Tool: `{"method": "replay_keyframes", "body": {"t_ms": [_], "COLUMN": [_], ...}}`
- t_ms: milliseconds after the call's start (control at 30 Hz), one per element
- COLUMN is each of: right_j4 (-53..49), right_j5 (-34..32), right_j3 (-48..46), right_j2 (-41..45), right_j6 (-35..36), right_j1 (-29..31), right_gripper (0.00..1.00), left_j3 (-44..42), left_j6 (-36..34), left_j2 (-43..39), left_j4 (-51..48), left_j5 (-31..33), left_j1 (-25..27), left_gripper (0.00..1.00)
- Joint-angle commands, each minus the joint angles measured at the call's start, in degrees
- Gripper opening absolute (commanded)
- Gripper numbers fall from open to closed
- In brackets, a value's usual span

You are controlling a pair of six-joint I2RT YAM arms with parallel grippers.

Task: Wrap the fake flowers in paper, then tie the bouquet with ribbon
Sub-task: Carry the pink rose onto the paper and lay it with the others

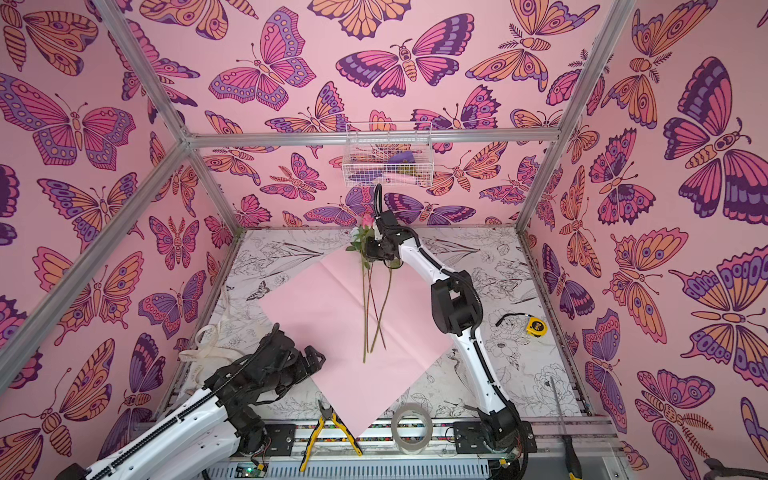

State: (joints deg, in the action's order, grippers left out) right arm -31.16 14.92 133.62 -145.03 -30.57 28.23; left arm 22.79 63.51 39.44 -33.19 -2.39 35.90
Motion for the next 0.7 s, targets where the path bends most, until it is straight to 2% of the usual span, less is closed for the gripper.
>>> {"method": "replay_keyframes", "body": {"t_ms": [0,67,200,333,567,633,667], "right_j4": [0.6,1.0,2.2,4.7,9.6,11.2,10.9], "right_j5": [-1.1,-0.9,-1.1,-1.4,-1.1,-2.3,-3.2], "right_j3": [1.8,1.6,-1.4,-6.7,-20.3,-24.9,-26.9], "right_j2": [-2.1,-1.7,0.9,4.7,14.1,17.9,19.8], "right_j6": [-1.3,-1.3,-0.4,-0.5,-0.4,0.6,1.2], "right_j1": [-0.4,-0.4,-0.3,-0.3,0.6,1.4,1.8], "right_gripper": [0.12,0.21,0.31,0.35,0.38,0.45,0.51], "left_j3": [-1.4,-1.9,-3.4,-6.3,-6.4,-6.7,-7.1], "left_j6": [0.9,1.2,1.9,2.9,3.2,3.4,3.5], "left_j2": [-0.4,-0.3,-0.5,-1.5,-3.6,-3.6,-3.5], "left_j4": [-1.3,-1.3,-1.4,-1.3,-0.6,0.7,1.7], "left_j5": [-1.7,-2.9,-6.0,-7.9,-6.3,-6.2,-6.3], "left_j1": [-0.4,-0.3,-0.3,-0.4,-0.4,-0.4,-0.4], "left_gripper": [1.0,1.0,1.0,1.0,1.0,1.0,1.0]}}
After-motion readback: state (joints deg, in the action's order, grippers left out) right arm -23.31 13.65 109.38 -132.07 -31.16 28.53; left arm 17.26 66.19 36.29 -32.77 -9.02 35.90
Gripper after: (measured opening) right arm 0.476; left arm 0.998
